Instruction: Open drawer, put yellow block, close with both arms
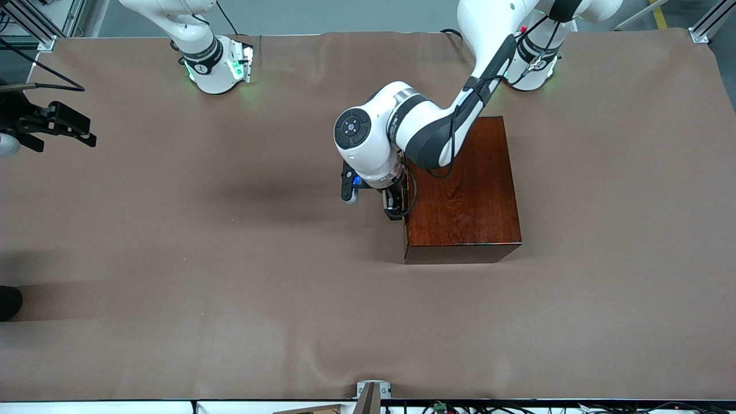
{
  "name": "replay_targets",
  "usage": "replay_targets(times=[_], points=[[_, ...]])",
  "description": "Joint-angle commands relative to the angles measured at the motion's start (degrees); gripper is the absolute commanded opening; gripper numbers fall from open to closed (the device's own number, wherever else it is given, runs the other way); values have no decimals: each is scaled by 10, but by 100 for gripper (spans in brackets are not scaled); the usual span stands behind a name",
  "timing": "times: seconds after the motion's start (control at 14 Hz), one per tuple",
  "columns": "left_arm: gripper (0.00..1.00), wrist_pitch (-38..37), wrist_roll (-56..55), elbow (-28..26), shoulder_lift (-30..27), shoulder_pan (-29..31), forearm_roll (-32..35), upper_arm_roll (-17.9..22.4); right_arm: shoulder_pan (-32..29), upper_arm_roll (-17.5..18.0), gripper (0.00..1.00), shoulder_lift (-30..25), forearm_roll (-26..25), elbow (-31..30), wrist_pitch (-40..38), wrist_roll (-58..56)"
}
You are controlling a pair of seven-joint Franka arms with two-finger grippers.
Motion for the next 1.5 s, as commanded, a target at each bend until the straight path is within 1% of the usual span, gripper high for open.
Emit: replay_targets(times=[0.0, 0.14, 0.29, 0.43, 0.5, 0.57, 0.64, 0.79, 0.86, 0.93, 1.15, 1.29, 1.36, 1.43], points=[[100, -10, 4, -19, -4, -4, 17, 6, -17, 7, 100, -4, 1, 2, -5, -7], [100, -10, 0, -21, 9, -4, 26, 6, -18, 7, 100, -3, 1, 2, -4, -8], [100, -11, 0, -23, 10, -4, 43, 6, -17, 7, 100, -3, 1, 2, -2, -7], [100, -6, -2, -18, 5, -3, 37, 6, -17, 7, 100, -2, 1, 2, -2, -7], [100, 9, -9, -14, 4, -2, 34, -1, -18, 7, 100, -2, 1, 2, -2, -7], [100, 42, -30, -12, -2, -3, 25, -5, -18, 7, 100, -2, 1, 2, -2, -7], [100, 76, -59, -12, -8, -4, 10, -6, -17, 7, 100, -2, 1, 2, -1, -7], [100, 137, -104, -12, -20, 3, -66, -4, -16, 8, 100, -1, 1, 2, -2, -7], [100, 142, -133, -12, -37, 5, -100, 3, -16, 8, 100, -1, 1, 2, -1, -7], [100, 142, -168, -13, -55, 14, -119, 11, -16, 8, 100, 0, 1, 2, -1, -7], [100, 127, -242, -17, -113, 56, -136, 15, -15, 8, 100, 0, 1, 2, -1, -7], [100, 70, -295, -18, -143, 109, -140, 17, -14, 8, 100, 0, 1, 2, -1, -7], [100, 47, -338, -18, -159, 137, -140, 18, -14, 8, 100, 0, 1, 2, -1, -7], [100, 33, -385, -19, -171, 180, -143, 16, -14, 8, 100, 0, 1, 1, -1, -7]])
